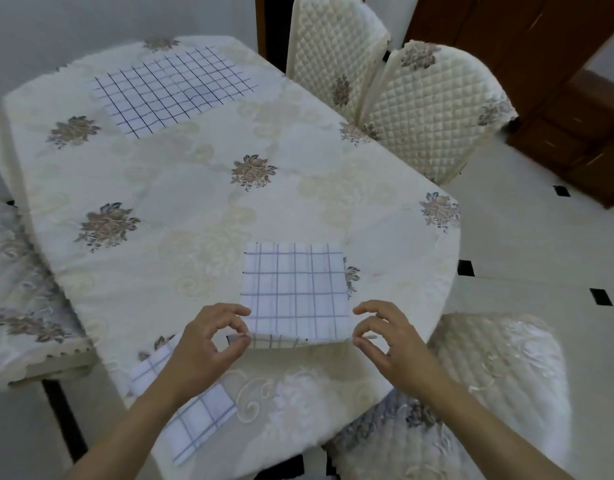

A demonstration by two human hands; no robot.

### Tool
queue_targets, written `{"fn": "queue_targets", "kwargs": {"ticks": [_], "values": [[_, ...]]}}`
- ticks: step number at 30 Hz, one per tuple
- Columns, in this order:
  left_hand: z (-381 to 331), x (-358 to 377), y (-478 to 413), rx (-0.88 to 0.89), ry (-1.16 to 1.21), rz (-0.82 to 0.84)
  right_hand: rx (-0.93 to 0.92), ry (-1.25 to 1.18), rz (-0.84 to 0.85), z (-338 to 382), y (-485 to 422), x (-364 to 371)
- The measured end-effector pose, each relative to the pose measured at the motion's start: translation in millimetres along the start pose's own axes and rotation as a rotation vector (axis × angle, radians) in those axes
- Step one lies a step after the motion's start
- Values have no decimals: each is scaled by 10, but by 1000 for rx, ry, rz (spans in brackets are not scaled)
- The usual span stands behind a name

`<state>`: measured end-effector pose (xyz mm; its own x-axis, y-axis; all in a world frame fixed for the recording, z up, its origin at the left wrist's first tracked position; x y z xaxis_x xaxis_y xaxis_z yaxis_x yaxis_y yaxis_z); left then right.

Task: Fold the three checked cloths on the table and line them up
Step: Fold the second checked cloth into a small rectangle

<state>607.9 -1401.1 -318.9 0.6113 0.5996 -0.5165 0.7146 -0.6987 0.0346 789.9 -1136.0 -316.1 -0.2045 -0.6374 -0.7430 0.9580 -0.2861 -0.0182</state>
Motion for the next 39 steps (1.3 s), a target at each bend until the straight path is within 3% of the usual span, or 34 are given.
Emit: {"fn": "queue_targets", "kwargs": {"ticks": [8, 13, 20, 26, 30, 33, 39], "values": [[105, 79, -66, -65, 21, -37, 70, -47, 17, -219, -61, 112], [144, 71, -99, -98, 81, -47, 121, 176, 164, -532, -135, 266], [162, 75, -185, -157, 169, -79, 123, 358, 244, -653, -231, 466], [183, 17, -345, -161, 203, -97, 84, 310, 110, -666, -251, 497], [201, -60, -520, -135, 156, -136, 238, 236, 72, -744, -306, 533], [190, -102, -696, -100, 104, -178, 220, 322, 64, -772, -359, 550], [227, -113, -1070, -106, 23, -213, 305, 239, -5, -779, -362, 571]]}}
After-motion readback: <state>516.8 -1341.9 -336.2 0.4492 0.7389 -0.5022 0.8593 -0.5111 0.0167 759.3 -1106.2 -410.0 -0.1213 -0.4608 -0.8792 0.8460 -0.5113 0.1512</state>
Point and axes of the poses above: each hand's wrist, its own y-axis away from the middle knuckle, its own x-axis out of the palm, z = x × y, the point moved 3 cm from there along -y, towards the middle knuckle, and after that the axes turned 2 degrees about x, right-handed, at the moved point
